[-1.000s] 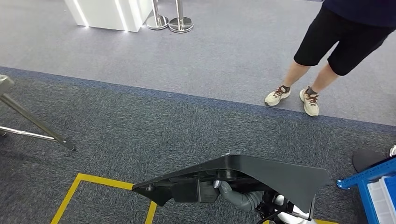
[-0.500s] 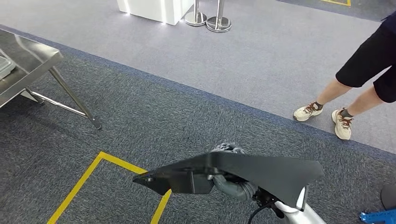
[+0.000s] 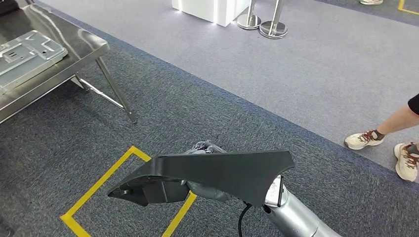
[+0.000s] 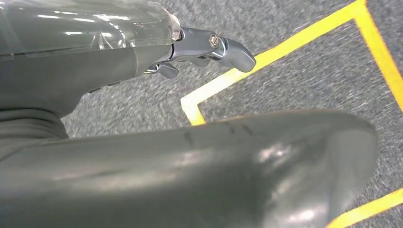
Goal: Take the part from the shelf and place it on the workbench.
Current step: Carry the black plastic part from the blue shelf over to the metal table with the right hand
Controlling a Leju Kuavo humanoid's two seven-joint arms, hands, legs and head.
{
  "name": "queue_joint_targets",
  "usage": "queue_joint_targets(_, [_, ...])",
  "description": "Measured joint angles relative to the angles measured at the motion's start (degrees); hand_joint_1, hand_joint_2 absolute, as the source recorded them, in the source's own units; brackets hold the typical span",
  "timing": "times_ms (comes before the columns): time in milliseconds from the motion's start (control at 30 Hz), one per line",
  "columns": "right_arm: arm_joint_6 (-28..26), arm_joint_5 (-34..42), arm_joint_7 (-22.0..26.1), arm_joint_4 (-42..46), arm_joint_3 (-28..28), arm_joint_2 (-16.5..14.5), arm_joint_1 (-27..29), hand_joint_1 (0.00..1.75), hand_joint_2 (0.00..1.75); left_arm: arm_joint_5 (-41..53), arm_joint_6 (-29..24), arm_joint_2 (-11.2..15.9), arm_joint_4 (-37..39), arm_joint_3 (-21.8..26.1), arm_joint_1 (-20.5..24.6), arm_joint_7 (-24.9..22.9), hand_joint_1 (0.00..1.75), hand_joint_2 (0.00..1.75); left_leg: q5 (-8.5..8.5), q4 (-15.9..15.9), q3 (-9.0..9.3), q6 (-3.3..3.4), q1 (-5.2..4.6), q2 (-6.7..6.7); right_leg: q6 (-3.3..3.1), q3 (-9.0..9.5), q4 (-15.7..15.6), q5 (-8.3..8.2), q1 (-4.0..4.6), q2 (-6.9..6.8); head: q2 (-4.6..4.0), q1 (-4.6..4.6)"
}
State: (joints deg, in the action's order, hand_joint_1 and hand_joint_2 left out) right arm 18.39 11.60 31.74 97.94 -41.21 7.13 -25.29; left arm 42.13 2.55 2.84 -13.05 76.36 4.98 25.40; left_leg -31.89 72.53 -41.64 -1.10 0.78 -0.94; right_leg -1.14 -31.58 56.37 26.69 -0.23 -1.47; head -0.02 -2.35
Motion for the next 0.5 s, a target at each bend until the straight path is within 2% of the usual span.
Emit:
queue_joint_targets(33, [0.0, 0.0, -0.2, -0.1, -0.2, 0.0, 0.0, 1.75, 1.75, 0.0, 0.1, 0.0, 0.0, 0.0, -0.1, 0.0, 0.00, 0.00, -0.17, 1.6, -0.74, -0.18, 0.12, 0.26, -0.02, 0.00, 0.1, 0.10, 0.05, -0.82, 0.00, 0.00])
queue_joint_targets(67, [0.0, 0.1, -0.5, -0.2, -0.4, 0.0, -0.1, 1.75, 1.75, 0.0, 0.1, 0.0, 0.0, 0.0, -0.2, 0.0, 0.00, 0.00, 0.71, 1.0, -0.38, -0.35, 0.24, 0.49, 0.04, 0.00, 0.2, 0.23, 0.05, -1.55, 0.00, 0.01])
queue_joint_targets(100, [-0.1, 0.1, -0.8, -0.2, -0.7, -0.1, -0.3, 1.75, 1.75, 0.1, 0.3, 0.0, 0.0, 0.0, -0.3, 0.1, 0.00, 0.00, 2.50, -2.0, 1.20, -0.48, 0.33, 0.96, 0.17, 0.02, 0.4, 0.43, 0.03, -2.24, 0.00, 0.00])
queue_joint_targets(133, [-0.2, 0.2, -1.2, -0.3, -0.8, -0.2, -0.6, 1.75, 1.75, 0.2, 0.4, 0.1, 0.0, 0.0, -0.3, 0.1, 0.00, 0.00, 4.22, -6.1, 3.32, -0.55, 0.34, 2.22, 0.38, 0.03, 0.7, 0.69, 0.05, -2.87, 0.00, 0.00])
queue_joint_targets(200, [-0.6, 0.2, -1.9, -0.8, -1.2, -0.9, -1.4, 1.75, 1.75, 0.4, 0.7, 0.1, 0.0, 0.0, 0.0, 0.2, 0.00, 0.00, 6.14, -12.5, 6.46, -0.06, -0.02, 4.52, 0.89, -0.04, 1.3, 1.18, 0.41, -3.91, 0.00, 0.00])
queue_joint_targets(233, [-0.8, 0.2, -2.0, -1.3, -1.5, -1.4, -2.0, 1.75, 1.75, 0.4, 0.8, 0.1, 0.0, 0.0, 0.1, 0.2, 0.00, 0.00, 6.16, -13.6, 6.87, 0.34, -0.21, 5.08, 1.11, -0.07, 1.5, 1.31, 0.63, -4.38, 0.00, 0.01])
queue_joint_targets(300, [-1.0, 0.1, -2.2, -2.5, -2.3, -2.6, -3.2, 1.75, 1.75, 0.4, 0.8, 0.0, 0.0, 0.0, 0.1, 0.2, 0.00, 0.00, 6.27, -13.6, 6.63, 1.17, -0.31, 3.94, 1.53, -0.03, 1.5, 1.44, 0.77, -5.31, 0.00, 0.02])
queue_joint_targets(333, [-1.0, 0.1, -2.2, -3.1, -2.6, -3.1, -3.6, 1.75, 1.75, 0.4, 0.8, 0.0, 0.0, 0.0, 0.1, 0.2, 0.00, 0.00, 6.41, -13.7, 6.61, 1.47, -0.23, 3.34, 1.86, -0.01, 1.7, 1.74, 0.62, -4.91, 0.00, 0.02])
queue_joint_targets(400, [-0.9, 0.2, -2.2, -3.9, -3.2, -3.9, -4.1, 1.75, 1.75, 0.4, 0.8, -0.1, 0.0, 0.0, 0.2, 0.2, 0.00, 0.00, 6.71, -14.0, 6.67, 2.11, -0.04, 2.09, 2.42, -1.13, 4.6, 3.84, 0.18, -2.19, 0.00, 0.02])
queue_joint_targets(433, [-0.9, 0.2, -2.1, -4.3, -3.4, -4.1, -4.2, 1.75, 1.75, 0.4, 0.8, -0.1, 0.0, 0.0, 0.3, 0.2, 0.00, 0.00, 6.80, -14.0, 6.67, 2.34, 0.00, 1.43, 2.58, -2.60, 7.9, 5.64, 0.00, -0.48, 0.00, 0.02])
queue_joint_targets(467, [-0.8, 0.2, -2.1, -4.7, -3.7, -4.2, -4.3, 1.75, 1.75, 0.4, 0.8, -0.1, 0.0, 0.0, 0.4, 0.3, 0.00, 0.00, 6.86, -14.0, 6.63, 2.50, -0.01, 0.69, 2.63, -4.58, 11.9, 7.53, -0.08, 0.56, 0.00, 0.02])
queue_joint_targets(500, [-0.8, 0.2, -2.2, -5.1, -3.9, -4.3, -4.3, 1.75, 1.75, 0.4, 0.9, -0.1, 0.0, 0.0, 0.5, 0.3, 0.00, 0.00, 6.90, -14.0, 6.59, 2.60, -0.04, -0.07, 2.66, -6.48, 15.7, 8.91, -0.10, 1.02, 0.00, 0.02])
